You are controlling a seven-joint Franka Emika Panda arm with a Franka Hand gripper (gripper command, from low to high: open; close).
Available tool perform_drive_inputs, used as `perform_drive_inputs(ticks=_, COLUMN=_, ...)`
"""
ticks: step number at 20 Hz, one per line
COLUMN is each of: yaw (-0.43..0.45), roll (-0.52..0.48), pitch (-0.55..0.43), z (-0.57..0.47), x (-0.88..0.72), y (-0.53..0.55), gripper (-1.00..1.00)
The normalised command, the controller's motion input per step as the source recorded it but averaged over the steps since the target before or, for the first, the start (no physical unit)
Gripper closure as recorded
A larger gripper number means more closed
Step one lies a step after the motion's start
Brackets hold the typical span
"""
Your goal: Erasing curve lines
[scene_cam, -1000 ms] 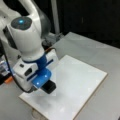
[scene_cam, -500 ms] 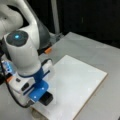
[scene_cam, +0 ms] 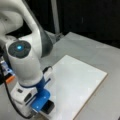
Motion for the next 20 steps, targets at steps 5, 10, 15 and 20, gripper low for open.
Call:
perform_drive_inputs(ticks=5, yaw=0.070, roll=0.042, pitch=0.038, z=-0.07, x=0.14, y=-0.23, gripper=1.00)
perform_drive_inputs(ticks=10, yaw=0.081, roll=0.083, pitch=0.053, z=-0.12, x=0.12, y=-0.31, gripper=1.00)
perform_drive_inputs(ticks=15, yaw=0.071, roll=0.133, pitch=0.041, z=-0.08, x=0.16, y=-0.29, gripper=1.00)
perform_drive_inputs(ticks=20, yaw=0.004, roll=0.176, pitch=0.023, z=-0.02, x=0.15, y=-0.19, gripper=1.00)
